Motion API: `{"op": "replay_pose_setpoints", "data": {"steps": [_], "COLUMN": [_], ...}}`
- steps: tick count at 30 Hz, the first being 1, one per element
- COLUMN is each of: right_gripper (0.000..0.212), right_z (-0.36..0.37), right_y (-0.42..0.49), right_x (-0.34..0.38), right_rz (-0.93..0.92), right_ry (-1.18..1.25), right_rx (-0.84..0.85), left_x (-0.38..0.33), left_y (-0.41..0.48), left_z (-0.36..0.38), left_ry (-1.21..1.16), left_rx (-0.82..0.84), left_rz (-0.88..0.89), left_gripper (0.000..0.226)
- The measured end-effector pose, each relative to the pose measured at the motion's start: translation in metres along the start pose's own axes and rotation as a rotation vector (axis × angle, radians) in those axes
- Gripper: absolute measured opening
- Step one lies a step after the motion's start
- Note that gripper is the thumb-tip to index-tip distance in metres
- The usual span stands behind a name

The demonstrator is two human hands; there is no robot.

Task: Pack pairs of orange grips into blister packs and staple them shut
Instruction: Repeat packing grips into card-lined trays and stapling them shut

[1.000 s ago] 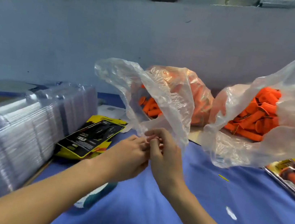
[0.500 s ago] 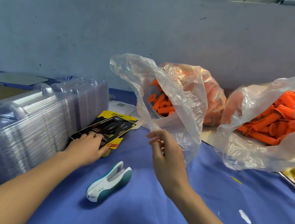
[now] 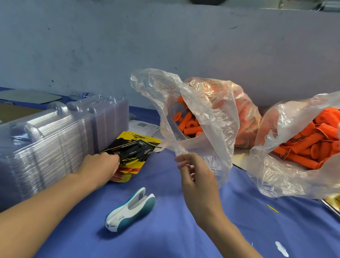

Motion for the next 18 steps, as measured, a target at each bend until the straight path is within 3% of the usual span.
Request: {"op": "replay_pose_setpoints", "data": {"steps": [3, 6, 8, 12, 18], "right_gripper": [0.025, 0.025, 0.026, 0.026, 0.027], "right_z": [0.001, 0.007, 0.014, 0.031, 0.071], "right_y": [0.001, 0.004, 0.008, 0.012, 0.010], "right_x": [0.005, 0.015, 0.022, 0.041, 0.069], "right_rz": [-0.025, -0.061, -0.080, -0.125, -0.144], "right_ry": [-0.033, -0.076, -0.076, -0.064, -0.029], "right_rx": [0.026, 0.051, 0.063, 0.105, 0.180], "left_x": [-0.006, 0.002, 0.026, 0.103, 0.129], "left_y": [-0.004, 0.000, 0.008, 0.015, -0.001], "left_z": [-0.013, -0.059, -0.091, -0.101, -0.097], "left_ry": [-0.088, -0.074, 0.027, 0.051, -0.145], "left_rx": [-0.006, -0.225, -0.322, -0.025, 0.132], "left_rz": [0.034, 0.049, -0.053, -0.346, -0.182], "left_gripper": [0.038, 0.039, 0.036, 0.049, 0.040]}}
Point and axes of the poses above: each hand's wrist, its own y-axis towards the middle knuckle, its own z-axis out of the palm, x = y × z, the point moved 9 cm from there along y, towards the middle knuckle, and after that the axes turned 2 degrees about -y, right-handed, at the moved point
